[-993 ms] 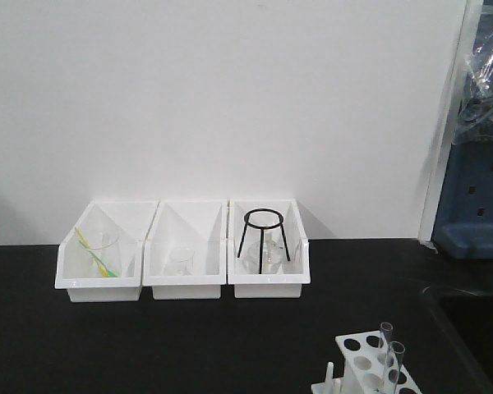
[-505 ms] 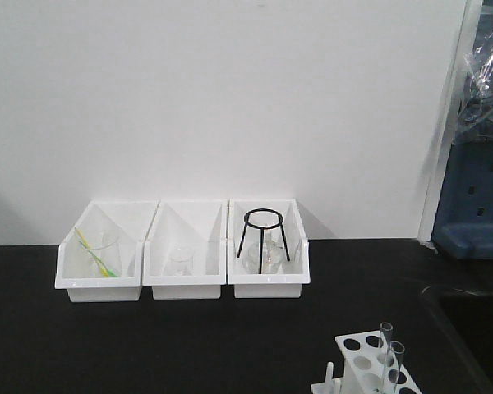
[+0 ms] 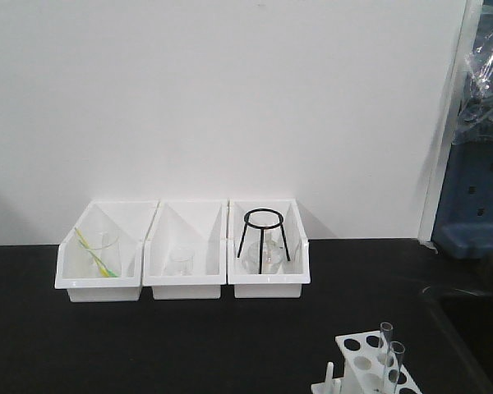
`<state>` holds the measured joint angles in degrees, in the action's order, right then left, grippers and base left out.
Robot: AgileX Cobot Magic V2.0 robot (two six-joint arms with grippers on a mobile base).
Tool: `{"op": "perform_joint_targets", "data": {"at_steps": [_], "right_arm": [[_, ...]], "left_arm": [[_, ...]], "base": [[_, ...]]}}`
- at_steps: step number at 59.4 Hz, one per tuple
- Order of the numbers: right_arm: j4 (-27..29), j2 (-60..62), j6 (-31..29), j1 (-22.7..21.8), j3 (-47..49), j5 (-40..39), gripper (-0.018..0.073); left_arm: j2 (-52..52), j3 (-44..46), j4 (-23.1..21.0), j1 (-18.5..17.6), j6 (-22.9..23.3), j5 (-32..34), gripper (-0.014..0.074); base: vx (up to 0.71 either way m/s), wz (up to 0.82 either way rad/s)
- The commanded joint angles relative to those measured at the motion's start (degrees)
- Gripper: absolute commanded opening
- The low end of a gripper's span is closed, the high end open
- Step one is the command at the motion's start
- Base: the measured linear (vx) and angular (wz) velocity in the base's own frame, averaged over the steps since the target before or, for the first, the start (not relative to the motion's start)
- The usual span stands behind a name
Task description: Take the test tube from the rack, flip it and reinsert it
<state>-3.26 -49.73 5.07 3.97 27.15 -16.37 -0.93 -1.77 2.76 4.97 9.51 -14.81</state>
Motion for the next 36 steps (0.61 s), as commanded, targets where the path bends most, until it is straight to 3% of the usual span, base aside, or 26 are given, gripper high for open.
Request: {"op": "perform_joint_targets", "data": {"at_steps": [1,13,36], "right_arm": [[-4.41,-2.10,4.03,1.41,-5.41,-12.70,0.0582],[-14.19,-9.30,6.93,6.37,-14.48,-29.32,0.0529],[-14.08,-25.47,6.49,7.24,-14.73,-43.69,0.0529]], "left_arm": [[-0.65,-0.12,-0.26,-0.39,0.03,4.51,-0.0006],[-0.65,-0.12,-0.26,-0.39,0.03,4.51,-0.0006],[-0.65,-0.12,-0.26,-0.39,0.03,4.51,-0.0006]], "base": [[0.00,0.00],[0.00,0.00],[0.00,0.00]]}}
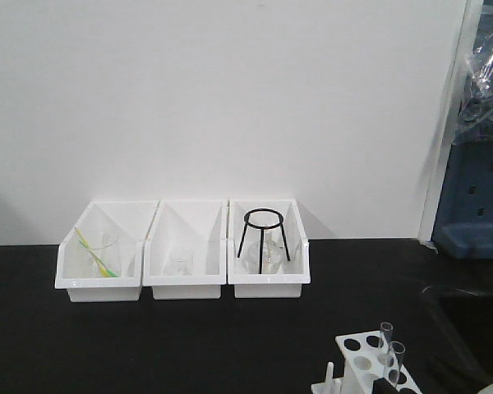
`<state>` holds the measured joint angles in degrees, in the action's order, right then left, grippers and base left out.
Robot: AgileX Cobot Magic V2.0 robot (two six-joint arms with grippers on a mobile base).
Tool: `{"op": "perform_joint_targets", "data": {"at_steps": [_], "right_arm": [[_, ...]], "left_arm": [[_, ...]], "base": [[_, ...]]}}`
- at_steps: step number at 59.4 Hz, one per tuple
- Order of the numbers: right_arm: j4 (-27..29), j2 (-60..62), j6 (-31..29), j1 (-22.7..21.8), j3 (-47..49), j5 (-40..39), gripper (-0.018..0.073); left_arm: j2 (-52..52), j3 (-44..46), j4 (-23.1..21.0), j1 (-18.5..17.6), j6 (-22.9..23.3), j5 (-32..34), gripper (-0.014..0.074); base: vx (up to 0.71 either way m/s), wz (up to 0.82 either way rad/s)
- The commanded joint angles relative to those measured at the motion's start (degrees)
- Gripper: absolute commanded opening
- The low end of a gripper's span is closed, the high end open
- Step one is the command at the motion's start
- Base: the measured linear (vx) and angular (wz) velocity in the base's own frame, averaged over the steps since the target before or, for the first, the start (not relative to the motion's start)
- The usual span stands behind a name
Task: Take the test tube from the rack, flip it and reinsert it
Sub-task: 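Lower the right gripper around the tall test tube and close it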
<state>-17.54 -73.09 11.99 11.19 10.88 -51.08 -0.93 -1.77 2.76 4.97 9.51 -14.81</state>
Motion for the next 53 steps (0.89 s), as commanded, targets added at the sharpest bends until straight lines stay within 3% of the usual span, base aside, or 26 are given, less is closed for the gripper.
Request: {"op": "perform_joint_targets", "data": {"at_steps": [1,17,53], "right_arm": [[0.21,-3.18,-0.78,0.02,1.54,-10.00,0.0529],[4.03,-17.63,-6.43,0.02,1.54,-25.88,0.0529],[2.90,-23.39,-6.46,0.02,9.96,-25.74,0.0529]], "left_arm": [[-0.65,-0.12,-0.26,-0.39,0.03,4.51,-0.0006],[-0.65,-0.12,-0.26,-0.39,0.03,4.51,-0.0006],[-0.65,-0.12,-0.26,-0.39,0.03,4.51,-0.0006]], "base": [[0.00,0.00],[0.00,0.00],[0.00,0.00]]}}
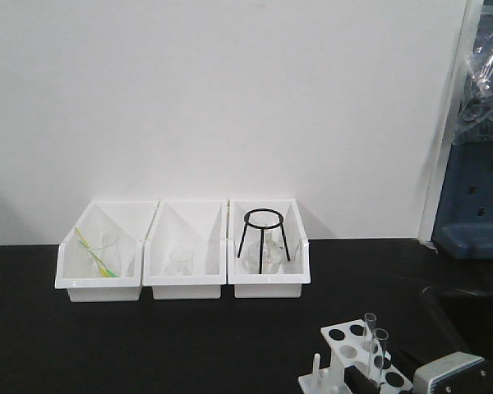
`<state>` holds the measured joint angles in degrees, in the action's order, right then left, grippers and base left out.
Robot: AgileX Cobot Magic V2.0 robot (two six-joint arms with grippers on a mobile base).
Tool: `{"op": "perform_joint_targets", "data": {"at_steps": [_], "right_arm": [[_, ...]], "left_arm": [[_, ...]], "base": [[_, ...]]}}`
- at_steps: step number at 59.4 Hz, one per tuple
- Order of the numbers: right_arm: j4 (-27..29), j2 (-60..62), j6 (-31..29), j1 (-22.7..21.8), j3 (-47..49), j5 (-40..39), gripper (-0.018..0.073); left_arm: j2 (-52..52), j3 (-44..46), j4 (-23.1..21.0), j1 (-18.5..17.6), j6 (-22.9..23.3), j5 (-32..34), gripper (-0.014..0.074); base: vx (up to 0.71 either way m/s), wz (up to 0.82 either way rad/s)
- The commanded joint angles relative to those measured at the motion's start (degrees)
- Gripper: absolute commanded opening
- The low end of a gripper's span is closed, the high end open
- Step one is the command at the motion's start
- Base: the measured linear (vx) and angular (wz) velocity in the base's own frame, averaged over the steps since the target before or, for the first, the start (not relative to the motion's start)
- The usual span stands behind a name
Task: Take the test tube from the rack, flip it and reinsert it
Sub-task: 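Lower the right gripper around the tall test tube and close it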
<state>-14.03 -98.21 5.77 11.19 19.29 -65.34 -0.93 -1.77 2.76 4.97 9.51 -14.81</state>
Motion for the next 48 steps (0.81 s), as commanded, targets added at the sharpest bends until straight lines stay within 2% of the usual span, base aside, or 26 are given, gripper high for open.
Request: {"op": "perform_joint_targets", "data": {"at_steps": [1,37,42,48], "right_arm": [[-0.62,1.72,-0.24,0.02,1.65,-11.47,0.0529],[-0.64,0.06,0.19,0.02,5.75,-8.85,0.0528],[-1.23,-0.30,0.19,0.02,5.75,-9.10,0.0513],[-2.11,-0.30,0.19,0.02,5.75,-9.41,0.0447]], "left_arm": [[-0.65,-0.12,-0.26,-0.39,0.03,4.51,-0.0006],[-0.65,-0.12,-0.26,-0.39,0.03,4.51,-0.0006],[-0.65,-0.12,-0.26,-0.39,0.03,4.51,-0.0006],[-0.65,-0.12,-0.26,-0.39,0.03,4.51,-0.0006]], "base": [[0.00,0.00],[0.00,0.00],[0.00,0.00],[0.00,0.00]]}}
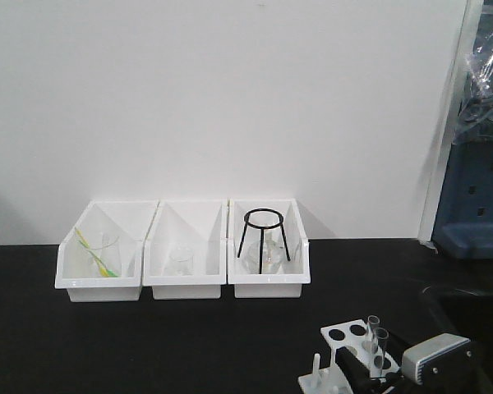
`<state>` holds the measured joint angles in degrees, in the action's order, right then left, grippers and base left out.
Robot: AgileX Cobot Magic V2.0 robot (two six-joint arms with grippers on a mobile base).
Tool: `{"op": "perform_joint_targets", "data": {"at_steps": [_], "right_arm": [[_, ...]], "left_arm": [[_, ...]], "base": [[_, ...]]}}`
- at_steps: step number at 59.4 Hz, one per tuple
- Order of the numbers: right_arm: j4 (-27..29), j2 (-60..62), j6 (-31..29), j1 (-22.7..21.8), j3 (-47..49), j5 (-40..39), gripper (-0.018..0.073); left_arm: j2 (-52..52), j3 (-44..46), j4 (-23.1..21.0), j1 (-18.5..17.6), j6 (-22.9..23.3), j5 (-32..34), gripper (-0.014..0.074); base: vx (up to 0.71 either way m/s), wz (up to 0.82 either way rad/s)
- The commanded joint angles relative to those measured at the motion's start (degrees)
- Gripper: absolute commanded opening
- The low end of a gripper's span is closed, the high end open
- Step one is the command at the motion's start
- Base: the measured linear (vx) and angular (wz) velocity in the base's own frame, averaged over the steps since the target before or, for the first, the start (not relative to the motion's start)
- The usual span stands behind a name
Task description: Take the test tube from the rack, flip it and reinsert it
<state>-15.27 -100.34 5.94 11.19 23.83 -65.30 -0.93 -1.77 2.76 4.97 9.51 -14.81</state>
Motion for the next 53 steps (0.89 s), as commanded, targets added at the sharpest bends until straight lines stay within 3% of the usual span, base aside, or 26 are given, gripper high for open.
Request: {"op": "perform_joint_targets", "data": {"at_steps": [1,24,38,53], "right_arm": [[-0.86,1.83,-0.02,0.02,1.21,-9.45,0.0435],[-0.86,1.83,-0.17,0.02,1.21,-9.29,-0.0008],[-0.57,7.01,0.03,0.02,1.21,-5.63,-0.0012],[1.23,22.93,3.51,0.02,3.34,12.17,-0.0012]], "left_arm": [[-0.65,-0.12,-0.26,-0.39,0.03,4.51,-0.0006],[-0.65,-0.12,-0.26,-0.39,0.03,4.51,-0.0006],[-0.65,-0.12,-0.26,-0.39,0.03,4.51,-0.0006],[-0.65,-0.12,-0.26,-0.39,0.03,4.51,-0.0006]], "base": [[0.00,0.00],[0.00,0.00],[0.00,0.00],[0.00,0.00]]}}
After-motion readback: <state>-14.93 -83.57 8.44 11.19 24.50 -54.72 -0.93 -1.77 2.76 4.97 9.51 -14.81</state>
